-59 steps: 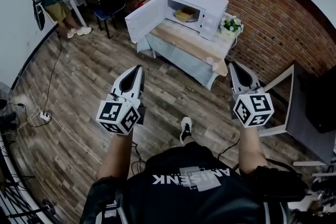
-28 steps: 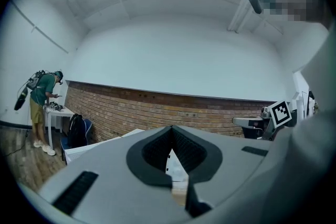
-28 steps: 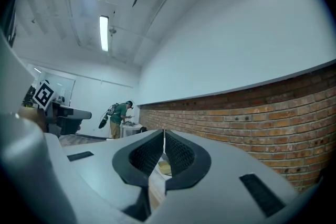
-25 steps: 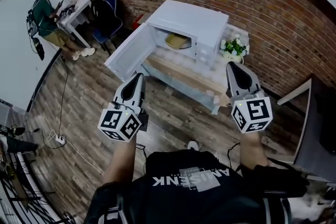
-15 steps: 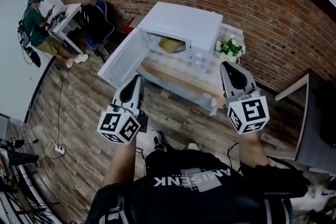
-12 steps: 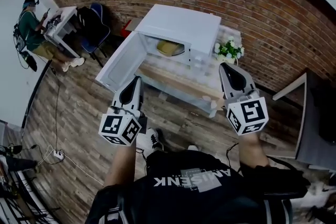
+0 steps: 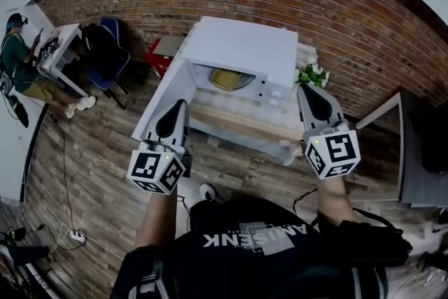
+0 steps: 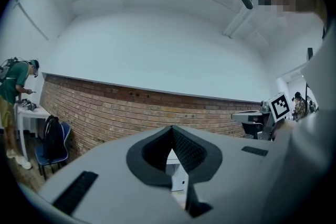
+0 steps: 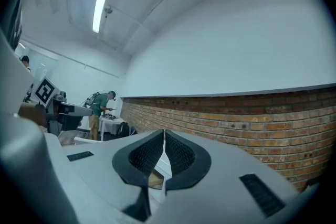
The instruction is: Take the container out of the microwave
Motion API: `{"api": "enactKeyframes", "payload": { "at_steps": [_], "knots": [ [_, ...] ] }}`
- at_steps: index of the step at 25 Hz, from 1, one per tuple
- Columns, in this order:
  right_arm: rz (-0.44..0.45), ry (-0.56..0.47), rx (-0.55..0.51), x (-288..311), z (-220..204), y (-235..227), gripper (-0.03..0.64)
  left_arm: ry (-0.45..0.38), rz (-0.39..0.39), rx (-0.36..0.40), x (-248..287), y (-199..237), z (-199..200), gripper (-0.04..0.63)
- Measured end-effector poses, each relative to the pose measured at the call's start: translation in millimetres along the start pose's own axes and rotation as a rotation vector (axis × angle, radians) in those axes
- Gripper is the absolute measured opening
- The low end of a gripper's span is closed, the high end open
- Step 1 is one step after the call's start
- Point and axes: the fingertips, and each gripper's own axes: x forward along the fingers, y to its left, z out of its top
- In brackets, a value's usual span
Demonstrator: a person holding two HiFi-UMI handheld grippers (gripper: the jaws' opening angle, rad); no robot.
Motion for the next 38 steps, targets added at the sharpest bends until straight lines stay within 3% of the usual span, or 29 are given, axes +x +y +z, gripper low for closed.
{"api": "enactKeyframes", "payload": {
  "at_steps": [11,30,32,34,38],
  "knots": [
    [-0.098,0.044,-0.031,62.7,15.2,30.0,0.043,-0.006,-0.049,-0.041,20.6,92.9,5.6,0.011],
    [-0.279,0.081,-0.037,98.1,17.3,69.0,0.049,0.042,-0.268,-0.055,54.1,141.6,-14.3,0.012],
    [-0.278,0.092,-0.04,103.1,14.3,75.7,0.063,0.045,-0.267,-0.049,57.2,148.7,-16.5,0.012],
    [-0.262,0.108,-0.042,111.7,10.7,79.6,0.143,0.05,-0.263,-0.058,61.7,154.6,-19.5,0.012],
    [-0.229,0.115,-0.055,123.8,9.0,80.2,0.144,0.065,-0.274,-0.09,67.1,152.6,-30.4,0.012]
  ]
}}
